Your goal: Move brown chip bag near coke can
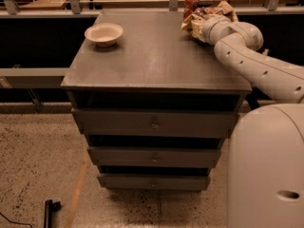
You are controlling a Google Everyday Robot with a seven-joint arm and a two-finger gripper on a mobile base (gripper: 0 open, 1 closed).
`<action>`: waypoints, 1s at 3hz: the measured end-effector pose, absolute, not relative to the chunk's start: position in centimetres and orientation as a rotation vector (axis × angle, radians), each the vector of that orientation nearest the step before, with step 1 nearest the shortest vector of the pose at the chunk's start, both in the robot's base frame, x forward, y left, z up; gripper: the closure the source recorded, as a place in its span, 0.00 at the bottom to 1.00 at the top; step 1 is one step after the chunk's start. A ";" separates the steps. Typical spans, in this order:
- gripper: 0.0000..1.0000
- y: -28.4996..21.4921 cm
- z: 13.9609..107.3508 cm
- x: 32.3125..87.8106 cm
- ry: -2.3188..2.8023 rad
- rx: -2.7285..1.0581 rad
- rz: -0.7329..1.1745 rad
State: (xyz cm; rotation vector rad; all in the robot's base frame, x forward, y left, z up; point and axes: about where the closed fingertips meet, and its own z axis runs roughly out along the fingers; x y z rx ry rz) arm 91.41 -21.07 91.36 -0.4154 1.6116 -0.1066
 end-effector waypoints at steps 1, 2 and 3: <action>0.62 -21.6 90.7 93.3 1.604 -0.411 -0.128; 0.30 -21.9 90.5 94.4 1.601 -0.419 -0.157; 0.07 -21.5 90.5 94.6 1.607 -0.430 -0.166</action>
Offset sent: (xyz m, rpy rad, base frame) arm 0.0774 -0.0539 0.0152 -0.0479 -0.0159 -0.0216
